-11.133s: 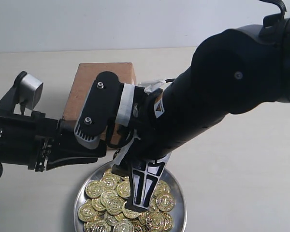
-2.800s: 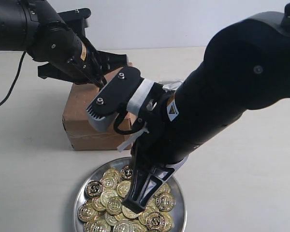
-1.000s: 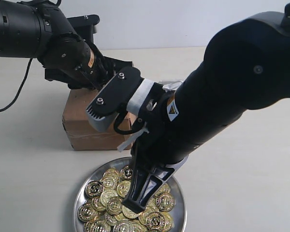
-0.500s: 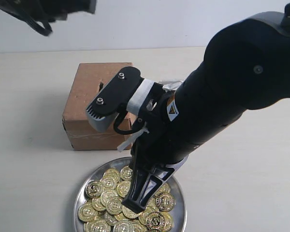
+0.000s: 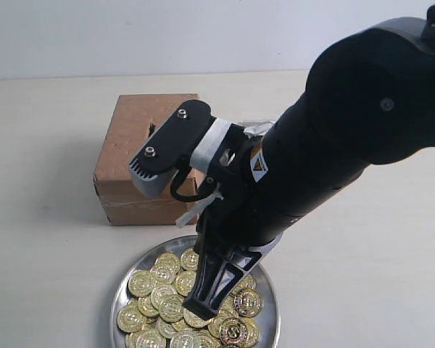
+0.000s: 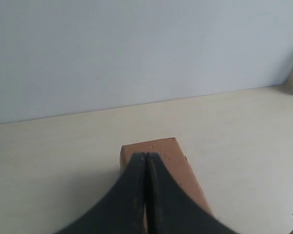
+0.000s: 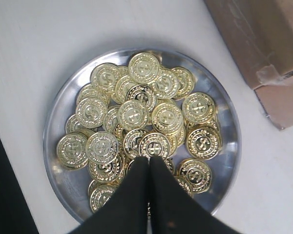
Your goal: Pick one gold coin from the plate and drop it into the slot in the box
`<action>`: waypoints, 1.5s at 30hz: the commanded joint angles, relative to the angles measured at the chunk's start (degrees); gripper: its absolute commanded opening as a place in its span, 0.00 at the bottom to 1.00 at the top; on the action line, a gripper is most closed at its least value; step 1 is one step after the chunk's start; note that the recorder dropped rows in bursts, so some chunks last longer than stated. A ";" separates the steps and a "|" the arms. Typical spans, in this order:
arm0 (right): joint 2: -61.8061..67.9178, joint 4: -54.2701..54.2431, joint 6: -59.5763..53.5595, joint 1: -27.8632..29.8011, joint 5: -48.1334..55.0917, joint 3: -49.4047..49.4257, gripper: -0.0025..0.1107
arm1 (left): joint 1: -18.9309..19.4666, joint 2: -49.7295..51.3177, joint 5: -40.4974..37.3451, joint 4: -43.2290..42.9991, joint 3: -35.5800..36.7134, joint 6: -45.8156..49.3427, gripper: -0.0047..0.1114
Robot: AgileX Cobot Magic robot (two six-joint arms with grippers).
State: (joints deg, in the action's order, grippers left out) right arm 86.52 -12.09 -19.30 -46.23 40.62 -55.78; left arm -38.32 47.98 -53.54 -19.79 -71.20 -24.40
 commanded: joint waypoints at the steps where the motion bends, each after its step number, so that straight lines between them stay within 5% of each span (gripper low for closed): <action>1: -0.57 0.00 0.16 0.23 -0.41 0.01 0.02 | -0.24 -1.49 -0.28 0.19 -0.26 0.15 0.04; 6: -0.97 -0.76 0.16 0.23 -0.41 0.01 0.02 | 2.21 -3.23 -0.28 1.53 -0.26 0.15 0.04; 14: -11.57 -3.02 0.16 0.23 -0.38 0.01 0.02 | 20.45 -14.50 -0.28 2.28 -0.26 0.15 0.04; 17: -17.08 -3.02 0.16 0.50 -0.38 0.01 0.02 | 24.42 -18.59 -0.28 2.28 -0.26 0.15 0.04; 20: -22.47 -11.78 0.16 8.29 -0.38 0.01 0.02 | 28.73 -22.73 -0.28 2.28 -0.26 0.15 0.04; 29: -47.73 -19.28 0.16 43.07 -0.38 0.01 0.02 | 29.15 -32.82 -0.28 2.28 6.26 0.15 0.04; 36: -61.29 -19.28 0.16 48.70 -0.38 0.01 0.02 | 29.15 -40.48 -0.99 2.28 21.15 0.15 0.04; 45: -69.58 -19.28 0.16 48.70 -0.25 0.01 0.02 | 29.15 -41.01 -6.84 2.28 23.69 0.15 0.04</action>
State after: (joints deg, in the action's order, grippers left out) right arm 18.32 -31.34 -19.07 2.16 40.40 -55.78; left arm -9.30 7.31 -59.71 -17.44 -47.87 -24.40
